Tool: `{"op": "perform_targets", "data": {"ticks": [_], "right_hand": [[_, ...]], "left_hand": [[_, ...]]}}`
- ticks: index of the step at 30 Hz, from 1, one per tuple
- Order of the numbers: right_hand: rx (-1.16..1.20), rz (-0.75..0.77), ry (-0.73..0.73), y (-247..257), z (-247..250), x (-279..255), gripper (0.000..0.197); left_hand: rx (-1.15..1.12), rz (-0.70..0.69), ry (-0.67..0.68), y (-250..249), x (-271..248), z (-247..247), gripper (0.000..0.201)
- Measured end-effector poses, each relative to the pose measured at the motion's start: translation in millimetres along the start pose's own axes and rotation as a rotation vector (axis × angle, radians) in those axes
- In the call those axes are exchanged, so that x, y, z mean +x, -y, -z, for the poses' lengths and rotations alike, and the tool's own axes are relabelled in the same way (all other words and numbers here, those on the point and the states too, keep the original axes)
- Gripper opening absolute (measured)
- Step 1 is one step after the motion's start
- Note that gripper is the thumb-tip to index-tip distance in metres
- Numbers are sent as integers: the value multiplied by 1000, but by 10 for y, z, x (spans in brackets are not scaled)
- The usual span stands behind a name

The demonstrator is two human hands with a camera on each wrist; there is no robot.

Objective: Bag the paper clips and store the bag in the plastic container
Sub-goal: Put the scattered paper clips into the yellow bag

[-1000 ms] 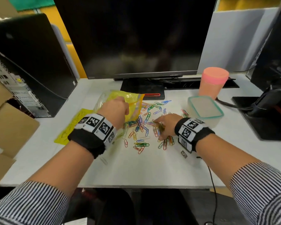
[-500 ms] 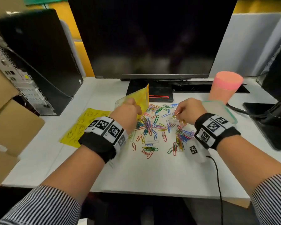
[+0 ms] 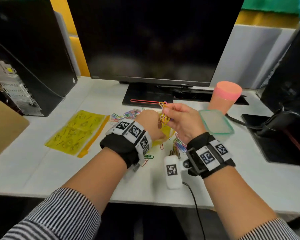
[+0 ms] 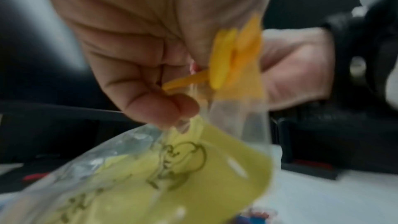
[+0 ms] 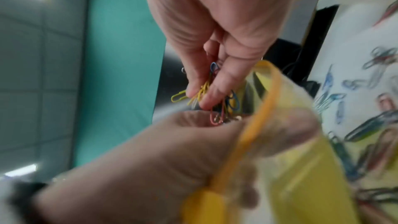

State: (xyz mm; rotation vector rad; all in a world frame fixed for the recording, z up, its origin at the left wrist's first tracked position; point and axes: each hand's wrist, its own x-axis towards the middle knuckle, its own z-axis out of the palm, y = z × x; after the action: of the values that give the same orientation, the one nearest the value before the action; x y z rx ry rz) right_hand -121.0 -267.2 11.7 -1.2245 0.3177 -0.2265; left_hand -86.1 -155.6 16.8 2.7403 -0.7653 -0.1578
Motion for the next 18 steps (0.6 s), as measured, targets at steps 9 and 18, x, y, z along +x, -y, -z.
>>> {"op": "perform_targets", "data": {"ticks": [9, 18], "right_hand": [[-1000, 293, 141, -59, 43, -36, 15], [-1273, 168, 127, -11, 332, 75, 30]], "left_hand": [[-183, 76, -111, 41, -97, 29, 47], [-32, 141, -51, 181, -158, 150, 46]]}}
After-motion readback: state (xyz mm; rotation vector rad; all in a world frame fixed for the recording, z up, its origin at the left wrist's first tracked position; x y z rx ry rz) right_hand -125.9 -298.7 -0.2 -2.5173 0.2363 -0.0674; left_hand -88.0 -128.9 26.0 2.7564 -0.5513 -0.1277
